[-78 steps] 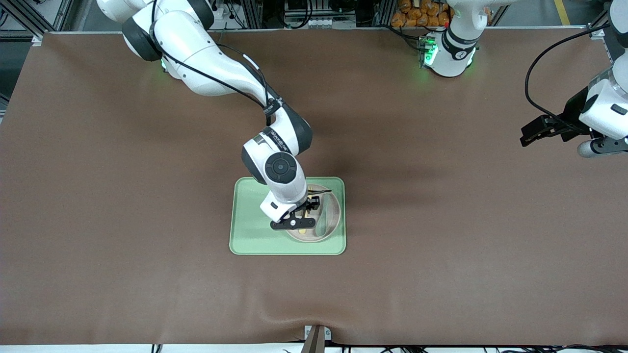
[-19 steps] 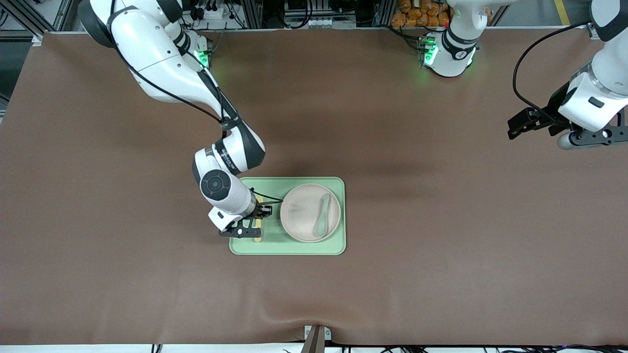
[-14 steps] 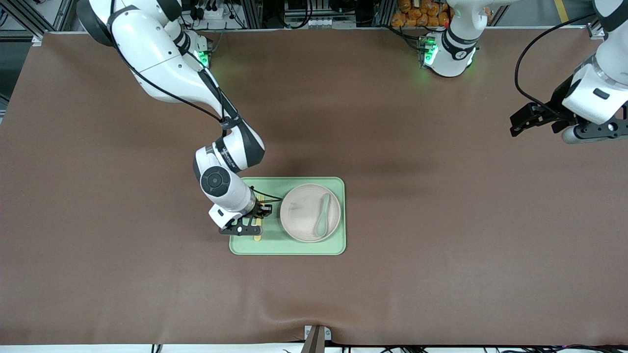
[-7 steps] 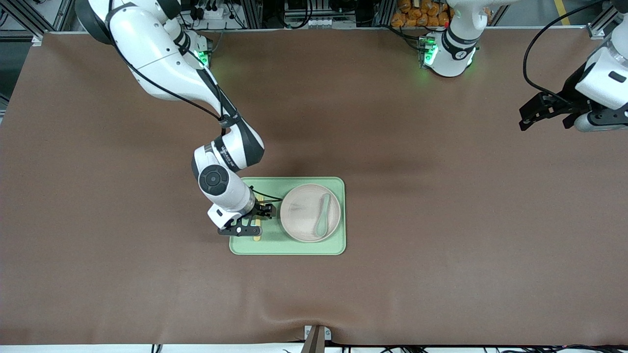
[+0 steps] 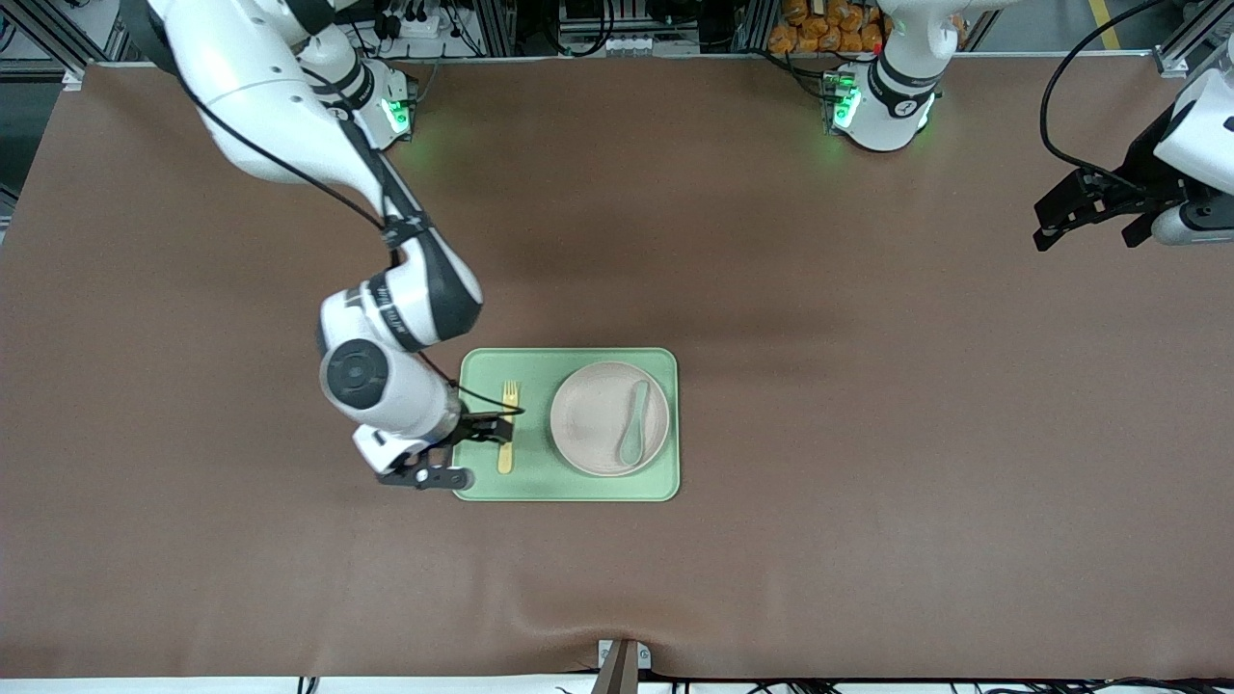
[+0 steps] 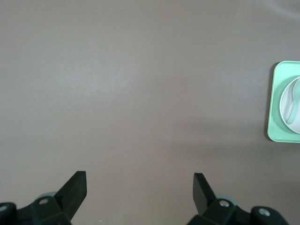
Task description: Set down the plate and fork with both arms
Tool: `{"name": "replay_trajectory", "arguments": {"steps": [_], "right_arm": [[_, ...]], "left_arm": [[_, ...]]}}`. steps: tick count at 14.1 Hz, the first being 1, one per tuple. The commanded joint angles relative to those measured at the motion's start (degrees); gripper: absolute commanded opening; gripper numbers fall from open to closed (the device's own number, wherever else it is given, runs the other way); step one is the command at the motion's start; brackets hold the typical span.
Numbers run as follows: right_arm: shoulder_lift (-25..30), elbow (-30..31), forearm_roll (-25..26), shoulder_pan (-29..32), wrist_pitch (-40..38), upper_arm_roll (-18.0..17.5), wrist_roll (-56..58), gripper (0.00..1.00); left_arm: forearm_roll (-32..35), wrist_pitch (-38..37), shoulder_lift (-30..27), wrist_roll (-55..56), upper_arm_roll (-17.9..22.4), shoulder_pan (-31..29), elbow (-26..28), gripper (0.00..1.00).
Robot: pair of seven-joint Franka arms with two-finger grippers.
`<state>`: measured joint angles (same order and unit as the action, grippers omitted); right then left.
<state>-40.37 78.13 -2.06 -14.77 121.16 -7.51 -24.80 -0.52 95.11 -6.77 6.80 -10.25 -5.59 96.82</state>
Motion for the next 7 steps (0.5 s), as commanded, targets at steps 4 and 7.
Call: {"name": "replay_trajectory", "arguments": {"steps": [4,7], "right_arm": [[8.72,-1.84,0.13,14.24,-6.09,-12.54,0.37,1.00],[15.74,-2.45,0.21,14.50,-16.53,-12.01,0.28,1.00]], "left_arm": [[-0.88,-2.04,-0.70,-0.82,-0.21,-0.39,-1.20,1.00],[-1.23,-3.35,-0.70,-0.30,-0.38,-0.39,-1.20,1.00]]}}
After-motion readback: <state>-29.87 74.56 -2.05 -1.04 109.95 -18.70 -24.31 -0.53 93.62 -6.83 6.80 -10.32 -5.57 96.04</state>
